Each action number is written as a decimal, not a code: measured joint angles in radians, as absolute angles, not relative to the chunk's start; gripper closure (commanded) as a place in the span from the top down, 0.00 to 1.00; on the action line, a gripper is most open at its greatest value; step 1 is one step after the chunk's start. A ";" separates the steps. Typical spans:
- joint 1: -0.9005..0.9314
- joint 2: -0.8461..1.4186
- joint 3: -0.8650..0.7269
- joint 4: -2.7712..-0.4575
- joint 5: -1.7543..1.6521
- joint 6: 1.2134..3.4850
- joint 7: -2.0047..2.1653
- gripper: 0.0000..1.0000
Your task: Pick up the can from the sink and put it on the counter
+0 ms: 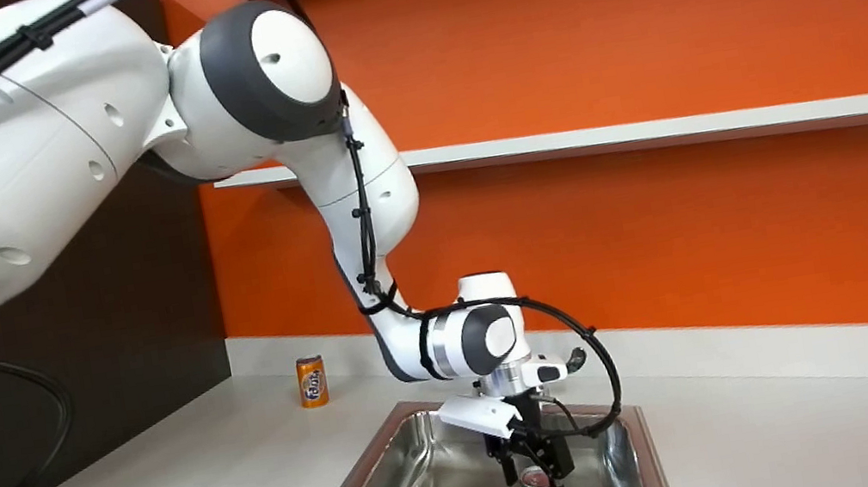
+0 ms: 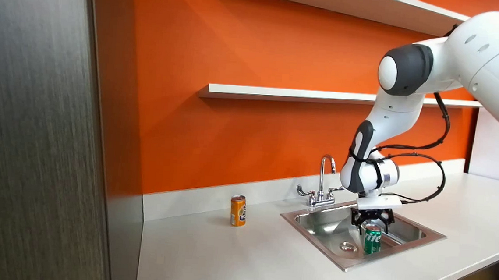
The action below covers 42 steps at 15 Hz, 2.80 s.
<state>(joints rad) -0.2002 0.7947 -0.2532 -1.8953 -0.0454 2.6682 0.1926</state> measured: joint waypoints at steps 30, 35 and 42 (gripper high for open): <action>-0.094 0.677 -0.277 -1.974 -0.048 2.666 0.194 0.39; -0.033 0.558 -0.289 -2.088 -0.074 2.667 0.199 0.39; 0.078 0.389 -0.292 -2.213 -0.208 2.640 0.247 0.39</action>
